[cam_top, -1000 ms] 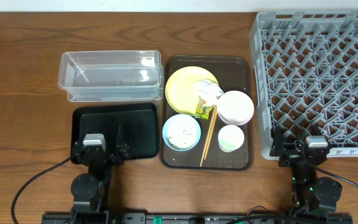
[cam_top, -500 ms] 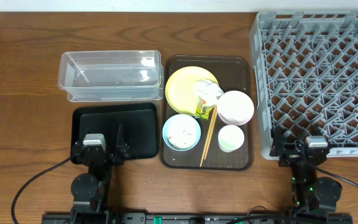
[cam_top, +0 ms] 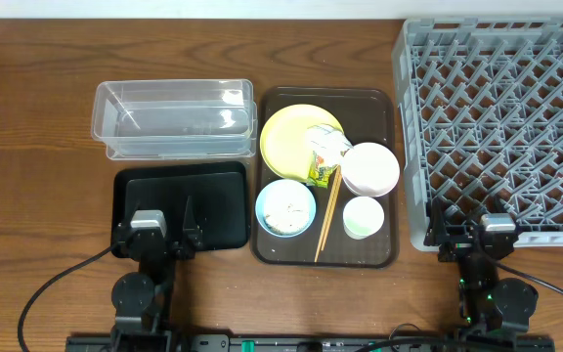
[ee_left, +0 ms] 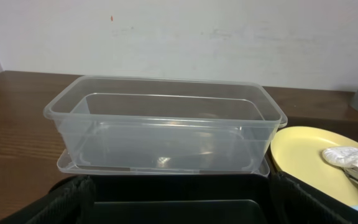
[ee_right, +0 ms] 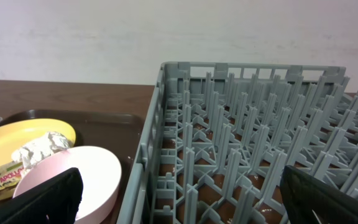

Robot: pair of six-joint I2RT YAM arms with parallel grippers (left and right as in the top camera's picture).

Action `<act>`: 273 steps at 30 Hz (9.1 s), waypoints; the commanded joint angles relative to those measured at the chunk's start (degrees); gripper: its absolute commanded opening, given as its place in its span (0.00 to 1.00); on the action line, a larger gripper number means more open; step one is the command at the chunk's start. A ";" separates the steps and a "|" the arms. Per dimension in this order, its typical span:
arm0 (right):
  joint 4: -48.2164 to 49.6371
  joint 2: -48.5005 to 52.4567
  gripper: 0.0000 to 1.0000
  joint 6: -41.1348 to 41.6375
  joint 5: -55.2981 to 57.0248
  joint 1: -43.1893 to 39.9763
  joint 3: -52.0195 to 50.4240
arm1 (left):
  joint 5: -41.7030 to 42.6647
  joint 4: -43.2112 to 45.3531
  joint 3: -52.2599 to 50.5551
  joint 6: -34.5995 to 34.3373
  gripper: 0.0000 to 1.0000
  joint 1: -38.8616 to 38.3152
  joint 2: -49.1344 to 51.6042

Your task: Sort waste into correct bins and load items into the dishwasher rack

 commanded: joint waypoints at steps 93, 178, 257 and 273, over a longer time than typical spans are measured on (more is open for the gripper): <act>-39.50 57.24 0.99 2.62 3.80 0.59 54.53 | 16.81 -12.92 70.71 -13.70 0.91 -20.79 95.91; -39.74 57.24 0.99 2.64 3.61 0.59 54.53 | 8.28 -40.22 69.94 -16.13 0.51 -17.90 85.61; -40.35 57.24 0.99 2.64 3.61 0.59 54.53 | 86.53 -46.16 49.35 10.12 0.06 22.99 92.85; -40.59 57.27 0.99 2.62 3.61 0.59 54.53 | 86.53 -46.14 49.35 -16.37 0.06 29.33 93.55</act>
